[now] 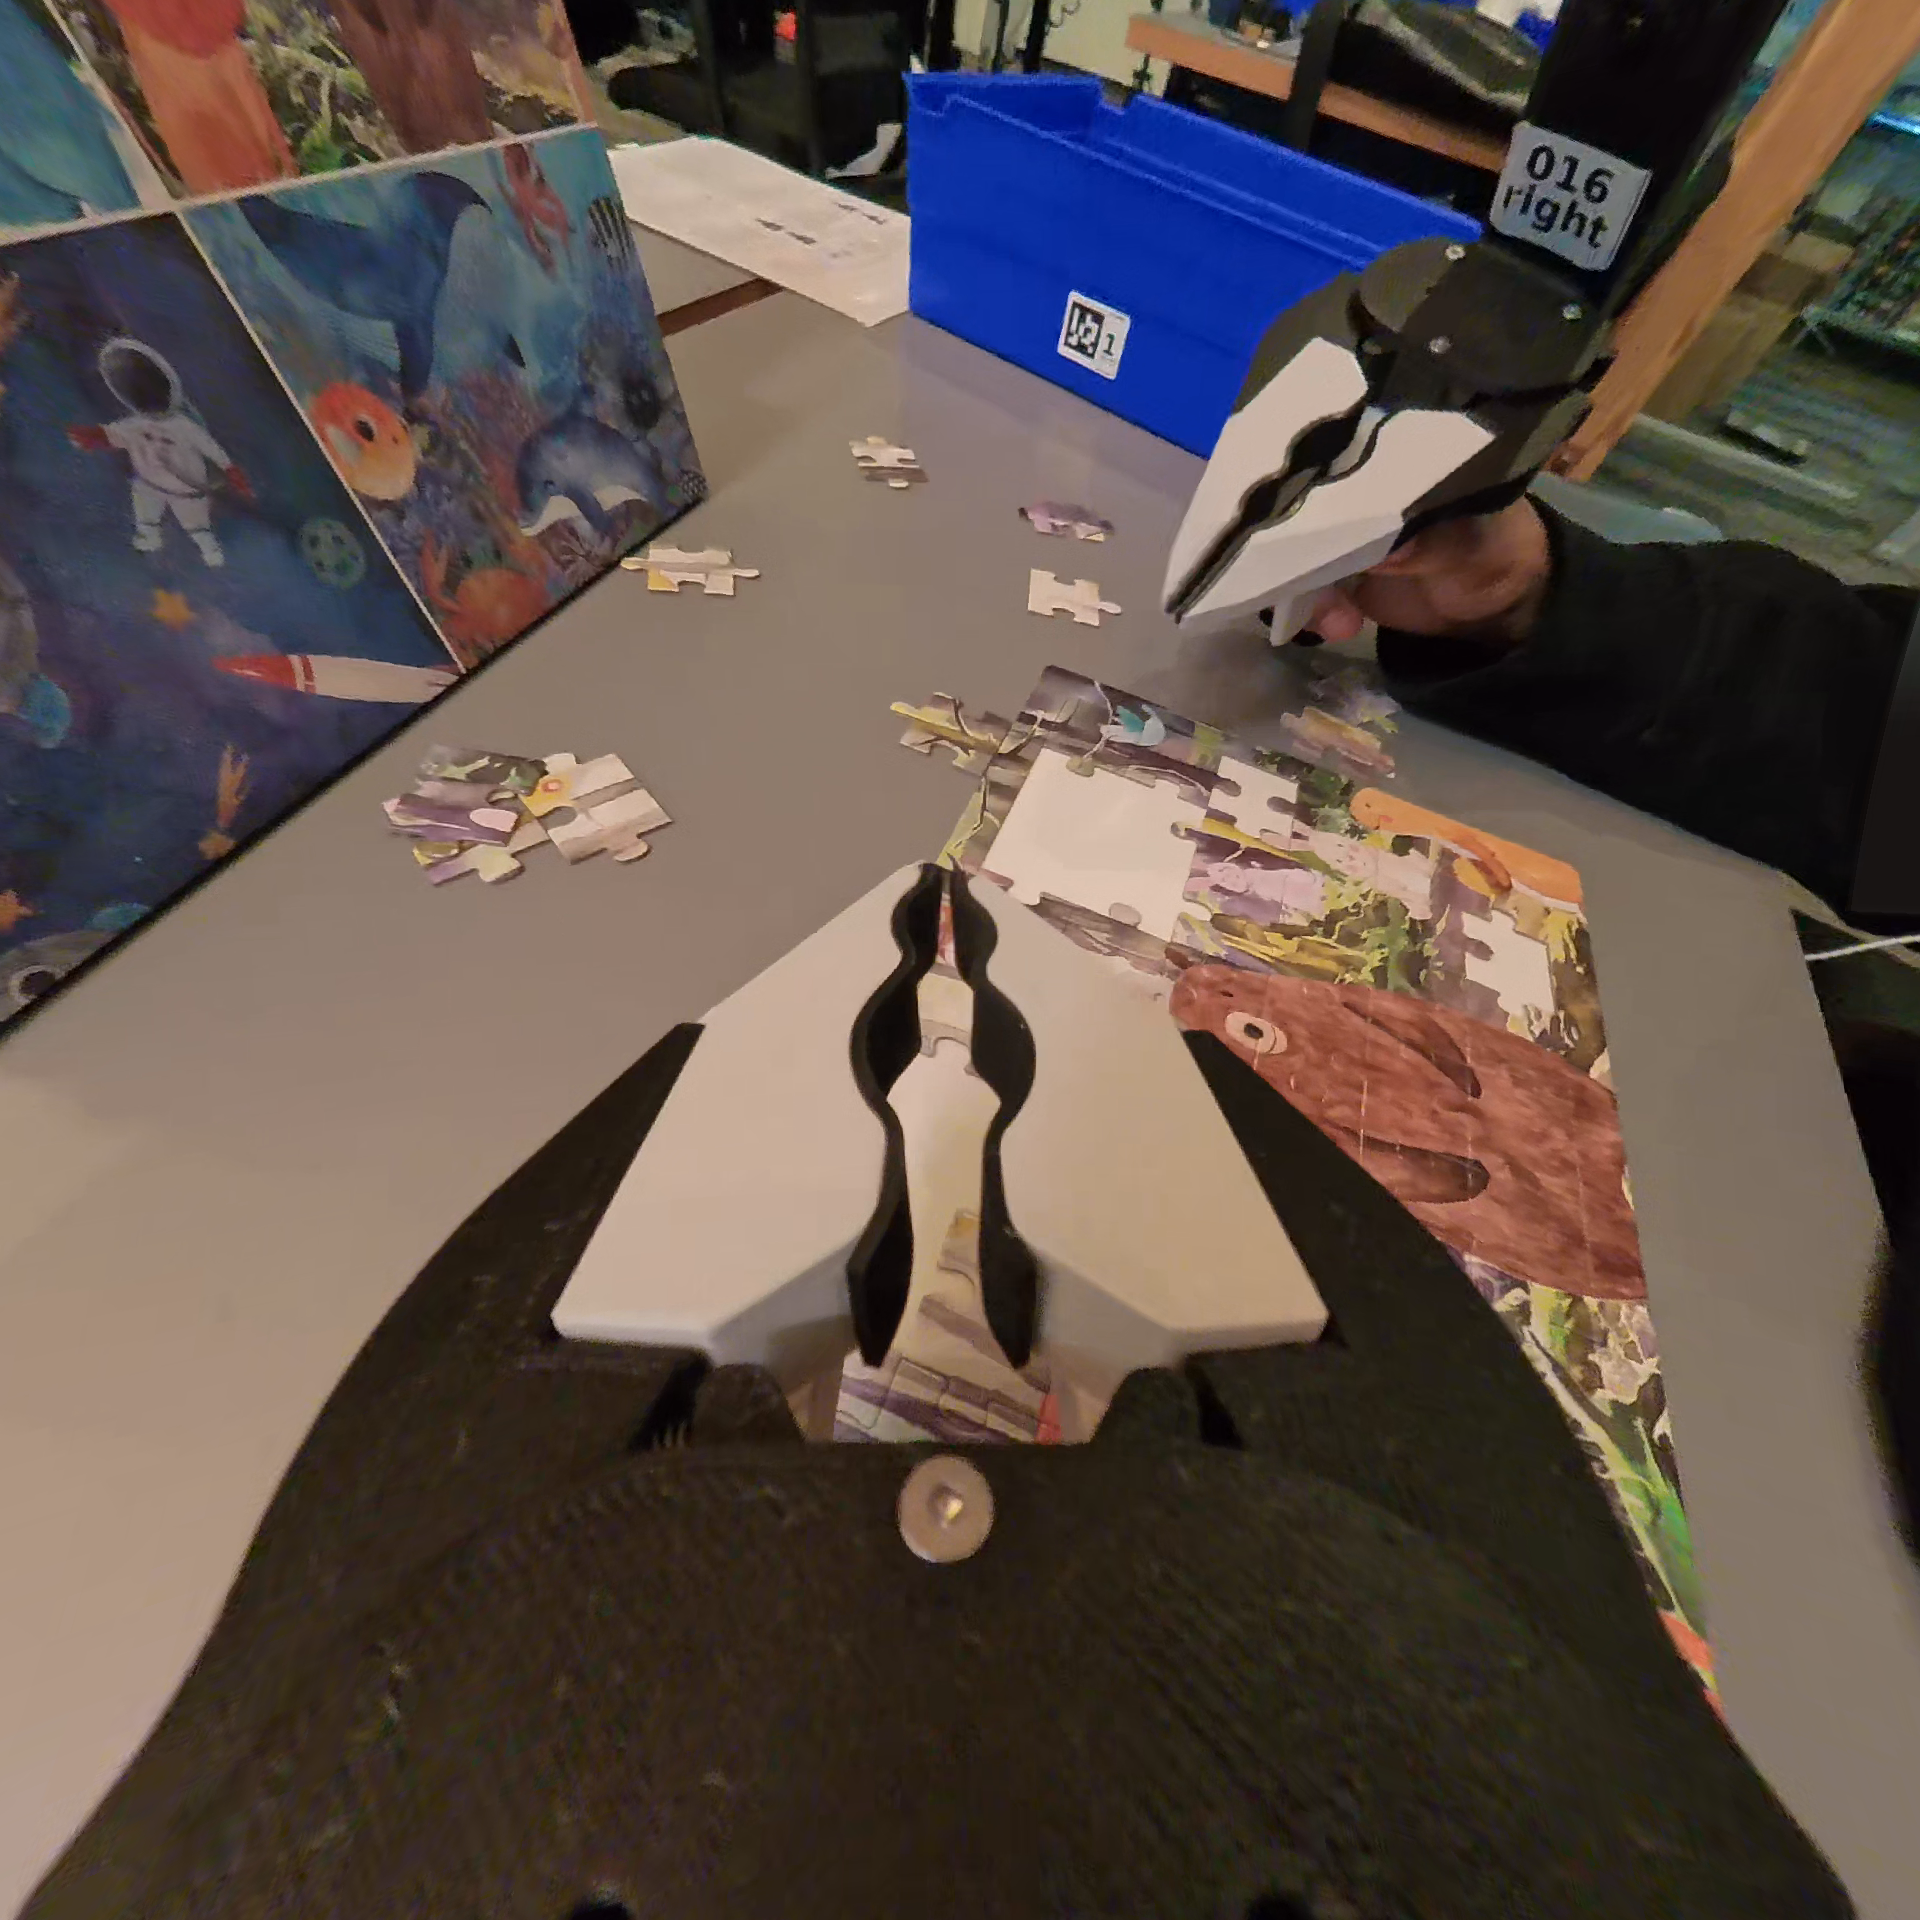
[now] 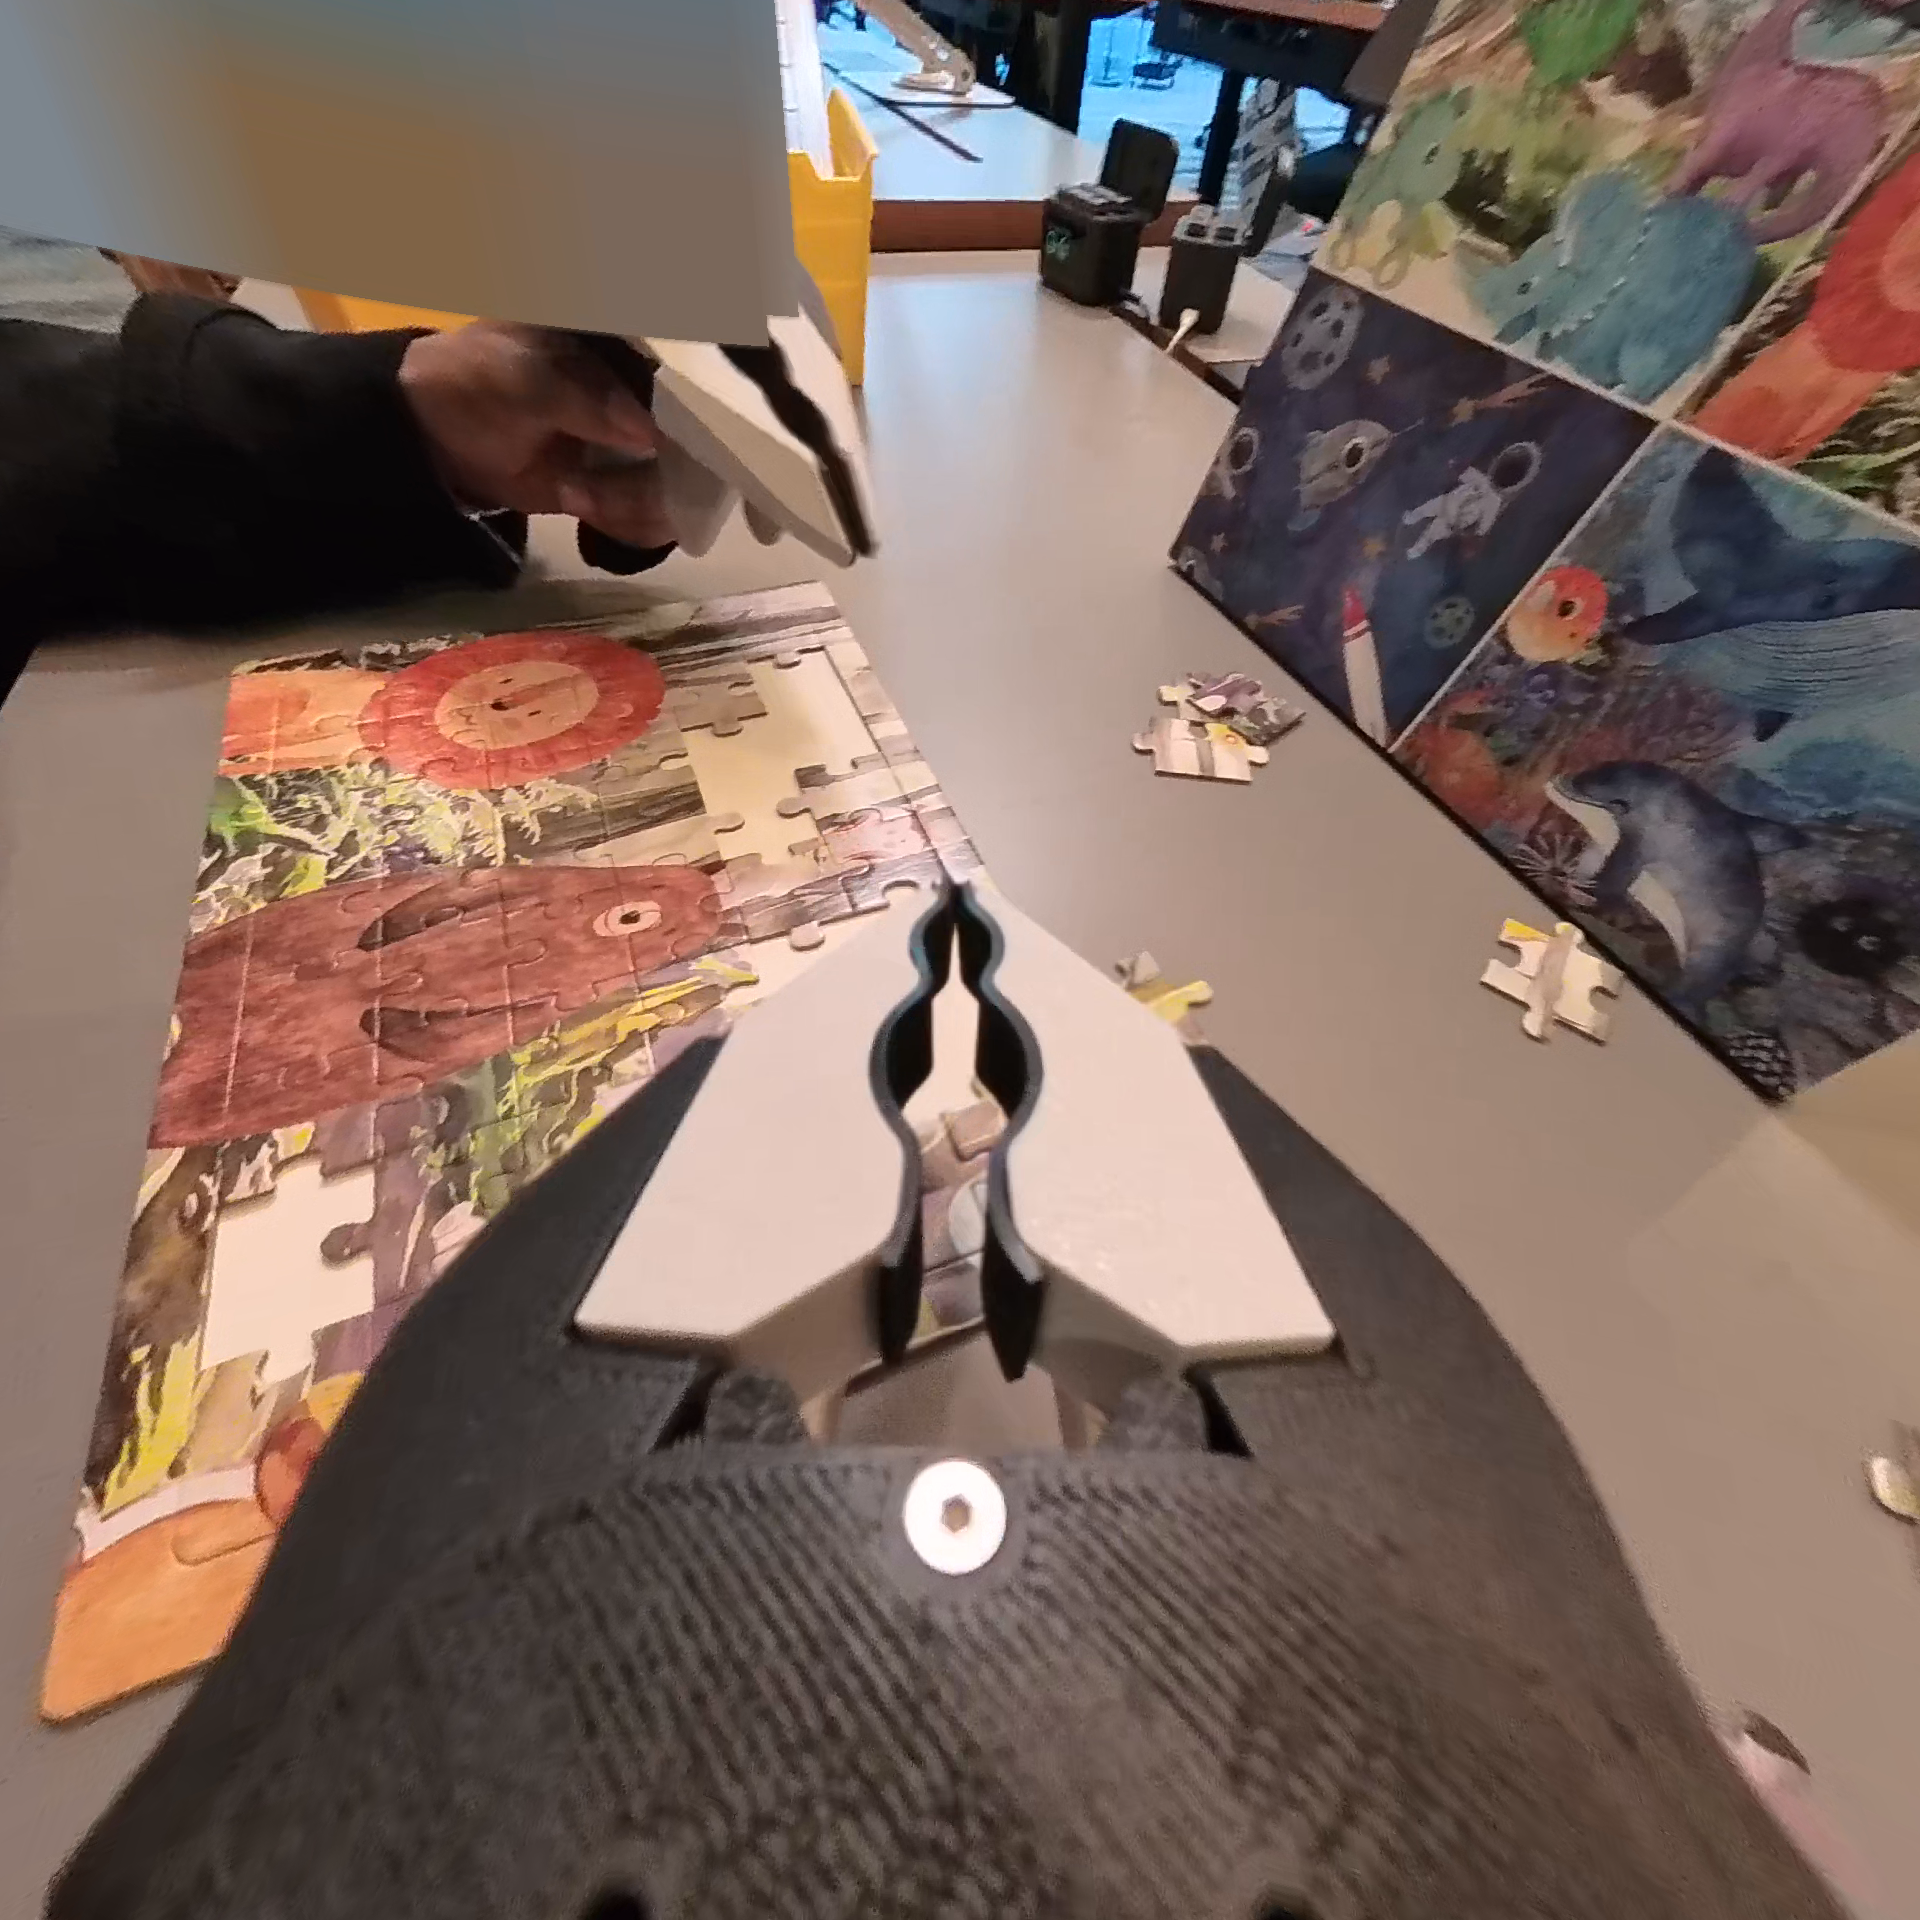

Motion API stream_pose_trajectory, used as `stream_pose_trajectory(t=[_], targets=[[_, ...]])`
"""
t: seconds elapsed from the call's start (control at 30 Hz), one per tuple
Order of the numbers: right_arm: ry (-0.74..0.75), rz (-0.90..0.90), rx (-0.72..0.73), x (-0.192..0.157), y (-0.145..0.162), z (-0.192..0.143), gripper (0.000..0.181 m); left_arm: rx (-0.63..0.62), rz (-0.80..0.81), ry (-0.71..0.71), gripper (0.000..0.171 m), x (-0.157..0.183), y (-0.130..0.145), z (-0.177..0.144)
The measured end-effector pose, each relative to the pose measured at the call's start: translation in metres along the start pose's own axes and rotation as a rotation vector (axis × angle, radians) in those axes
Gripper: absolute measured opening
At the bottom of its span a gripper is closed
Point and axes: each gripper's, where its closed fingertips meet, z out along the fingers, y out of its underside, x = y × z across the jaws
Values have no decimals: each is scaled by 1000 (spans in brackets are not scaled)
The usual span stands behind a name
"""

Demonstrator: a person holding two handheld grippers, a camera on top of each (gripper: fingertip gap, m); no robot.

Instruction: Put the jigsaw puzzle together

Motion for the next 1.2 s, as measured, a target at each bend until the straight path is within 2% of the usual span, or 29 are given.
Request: stream_pose_trajectory(t=[0.17,0.2,0.23,0.3,0.33,0.37,0.4,0.43,0.57,0.67,0.77,1.03,1.13,1.2], targets=[[-13,-9,-13,-4,3,3,3,-14,-36,1,24,-5,6,3],[-29,0,-24,-5,4,3,0,-12,-44,16,21,-4,5,2],[-31,3,-23,-5,3,4,0,-1,-36,12,0,-4,2,-1],[-25,8,-12,-5,1,4,4,33,-17,-20,0,-6,-6,-6],[-31,10,-24,-6,3,4,1,36,-22,-27,0,-8,-8,-8],[-35,7,-36,-7,5,4,0,49,-28,-31,8,-9,-9,-10],[-31,5,-40,-6,6,5,0,57,-32,-31,9,-11,-10,-11],[-28,6,-42,-5,7,5,0,61,-35,-38,0,-13,-10,-13],[-33,12,-42,-2,8,1,0,114,-4,-101,0,-21,-20,-23],[23,10,-26,9,6,-6,0,138,24,-158,0,-30,-24,-31],[88,28,-12,27,8,-15,0,119,23,-196,0,-41,-18,-33],[206,45,25,53,4,-36,0,45,71,-201,0,-39,-5,-23],[199,75,19,56,10,-35,0,14,80,-211,0,-41,2,-19],[180,89,9,54,11,-32,0,-52,101,-288,0,-53,11,-20]])
